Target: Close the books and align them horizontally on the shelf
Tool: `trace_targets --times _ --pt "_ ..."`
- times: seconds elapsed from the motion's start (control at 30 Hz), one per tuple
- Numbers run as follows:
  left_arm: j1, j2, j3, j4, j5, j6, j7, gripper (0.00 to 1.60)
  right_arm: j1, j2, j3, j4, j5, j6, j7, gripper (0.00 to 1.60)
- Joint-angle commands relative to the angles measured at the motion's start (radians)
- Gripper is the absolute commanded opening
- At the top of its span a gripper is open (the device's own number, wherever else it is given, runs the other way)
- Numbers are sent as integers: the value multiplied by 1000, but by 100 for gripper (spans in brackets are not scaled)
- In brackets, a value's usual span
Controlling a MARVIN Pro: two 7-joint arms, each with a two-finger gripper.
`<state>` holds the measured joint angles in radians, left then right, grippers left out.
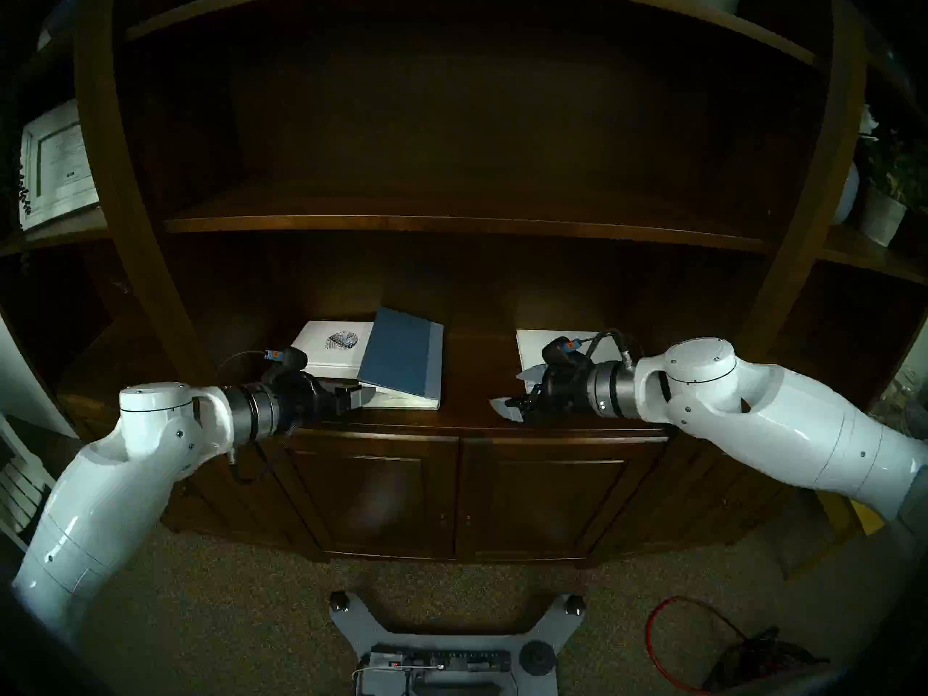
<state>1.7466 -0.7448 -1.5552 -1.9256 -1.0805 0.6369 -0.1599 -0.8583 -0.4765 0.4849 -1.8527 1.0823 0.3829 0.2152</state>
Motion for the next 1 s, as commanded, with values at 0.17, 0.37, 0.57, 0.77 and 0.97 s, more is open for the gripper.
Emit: trace_targets --times 0.17,0.37,0.57,0.77,0.97 --pt "-165 -83 59 63 -22 5 43 160 26 -1 21 -7 0 -8 -2 160" --pt "-193 -124 89 92 -27 4 65 160 26 -1 21 -7 0 -8 -3 160" --pt "-231 -169 114 130 -31 3 87 160 27 -1 20 -7 1 -8 -4 160" --pt "-277 -220 129 159 -34 2 112 160 27 -1 19 -7 2 -8 -6 160" --pt "-389 -272 166 222 -35 21 142 159 28 -1 19 -8 3 -9 -7 160"
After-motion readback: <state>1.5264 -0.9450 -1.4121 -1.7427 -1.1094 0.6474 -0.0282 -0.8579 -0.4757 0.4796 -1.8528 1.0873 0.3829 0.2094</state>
